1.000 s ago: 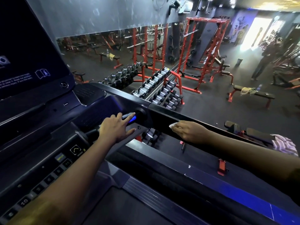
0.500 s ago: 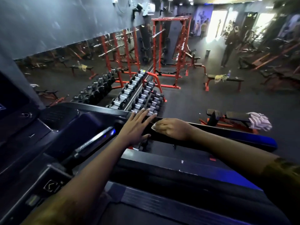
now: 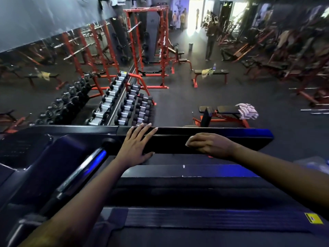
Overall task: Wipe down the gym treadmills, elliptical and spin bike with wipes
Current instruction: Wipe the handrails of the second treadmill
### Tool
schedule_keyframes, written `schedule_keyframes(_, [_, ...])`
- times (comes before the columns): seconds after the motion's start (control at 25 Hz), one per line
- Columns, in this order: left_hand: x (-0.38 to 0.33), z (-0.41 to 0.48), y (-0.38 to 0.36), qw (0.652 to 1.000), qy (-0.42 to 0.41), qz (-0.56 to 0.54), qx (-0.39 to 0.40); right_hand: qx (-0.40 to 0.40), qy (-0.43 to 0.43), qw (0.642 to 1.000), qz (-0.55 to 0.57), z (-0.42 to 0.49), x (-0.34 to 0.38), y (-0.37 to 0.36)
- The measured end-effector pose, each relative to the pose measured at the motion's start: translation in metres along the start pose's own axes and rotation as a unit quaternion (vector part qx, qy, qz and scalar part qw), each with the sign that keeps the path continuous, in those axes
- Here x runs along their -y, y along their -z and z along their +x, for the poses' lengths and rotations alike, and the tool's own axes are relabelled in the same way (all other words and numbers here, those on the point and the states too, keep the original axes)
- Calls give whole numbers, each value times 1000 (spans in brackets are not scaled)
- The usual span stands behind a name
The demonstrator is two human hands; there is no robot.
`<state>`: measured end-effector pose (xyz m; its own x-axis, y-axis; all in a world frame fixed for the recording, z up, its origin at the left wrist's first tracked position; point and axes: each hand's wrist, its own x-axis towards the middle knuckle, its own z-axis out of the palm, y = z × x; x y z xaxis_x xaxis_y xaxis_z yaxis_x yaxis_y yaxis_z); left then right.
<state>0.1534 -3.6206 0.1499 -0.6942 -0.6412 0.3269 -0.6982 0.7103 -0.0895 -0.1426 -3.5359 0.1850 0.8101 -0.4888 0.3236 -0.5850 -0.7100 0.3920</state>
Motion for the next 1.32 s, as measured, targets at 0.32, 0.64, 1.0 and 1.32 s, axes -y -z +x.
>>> schedule_keyframes(0.32, [5, 0, -2, 1000, -5, -22, -3, 66, 42, 997, 3, 40, 16, -34])
schedule_keyframes(0.64, [0, -2, -4, 999, -6, -36, -20, 86, -183, 978, 55, -69, 19, -21])
schedule_keyframes(1.0, [-19, 9, -7, 999, -38, -10, -17, -145, -435, 876, 149, 76, 67, -11])
schedule_keyframes(1.32, [-28, 18, -7, 997, -40, -44, -44, -97, -547, 831, 36, 5, 49, -15])
